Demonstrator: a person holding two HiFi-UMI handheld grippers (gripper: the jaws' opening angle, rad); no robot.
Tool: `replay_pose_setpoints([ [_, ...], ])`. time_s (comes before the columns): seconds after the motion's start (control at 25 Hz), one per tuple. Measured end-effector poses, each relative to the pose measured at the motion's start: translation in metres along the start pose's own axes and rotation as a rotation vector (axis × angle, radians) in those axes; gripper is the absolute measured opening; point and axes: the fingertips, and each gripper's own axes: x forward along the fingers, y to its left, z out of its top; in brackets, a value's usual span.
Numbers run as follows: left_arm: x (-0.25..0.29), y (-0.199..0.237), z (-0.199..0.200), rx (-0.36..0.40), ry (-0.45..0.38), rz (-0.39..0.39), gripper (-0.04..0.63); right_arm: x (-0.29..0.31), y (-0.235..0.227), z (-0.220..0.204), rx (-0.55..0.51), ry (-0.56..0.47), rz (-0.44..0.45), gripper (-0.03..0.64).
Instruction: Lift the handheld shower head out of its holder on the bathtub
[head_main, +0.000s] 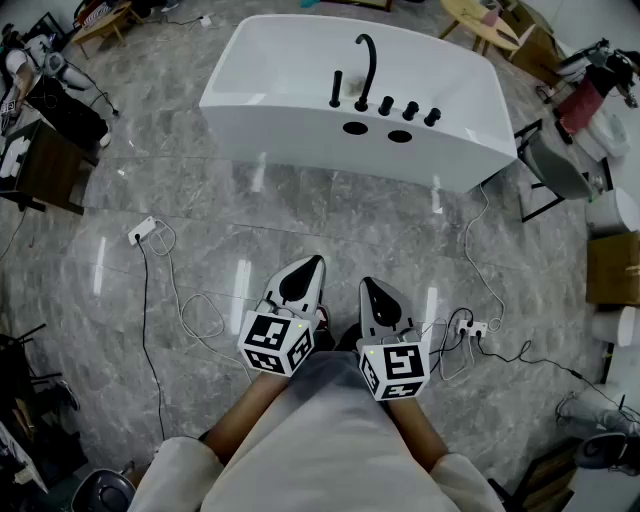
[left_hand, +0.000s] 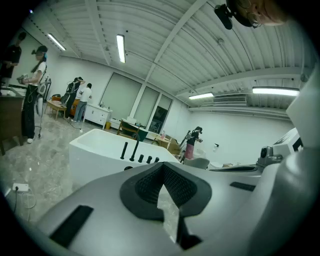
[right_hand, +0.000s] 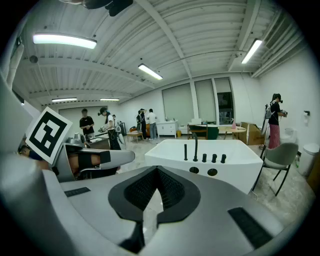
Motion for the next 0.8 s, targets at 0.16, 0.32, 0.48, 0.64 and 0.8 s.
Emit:
replay_pose_setpoints([
  [0.16, 0.003, 0.001, 0.007, -0.004, -0.022, -0.022, 0.006, 0.007, 0.005, 0.004, -0.001, -0.011, 0.007, 0.014],
  [0.32, 0.006, -0.006, 0.005, -0.015, -0.016, -0.052, 0.006, 0.007, 0.005, 0.005, -0.001, -0.009, 0.009, 0.014],
  [0.48, 0.009, -0.008, 0.008, -0.023, -0.012, -0.050, 0.006, 0.005, 0.001, 0.012, 0.010, -0.014, 0.013, 0.014],
  [0.64, 0.017, -0.007, 0.011, -0.036, -0.017, -0.039, 0.006, 0.009, -0.011, 0.020, 0.026, -0.040, 0.015, 0.014],
  [0.8, 0.032, -0.007, 0.017, -0.057, -0.035, -0.038, 0.006, 0.022, -0.019, 0.030, -0.029, -0.060, 0.030, 0.014],
])
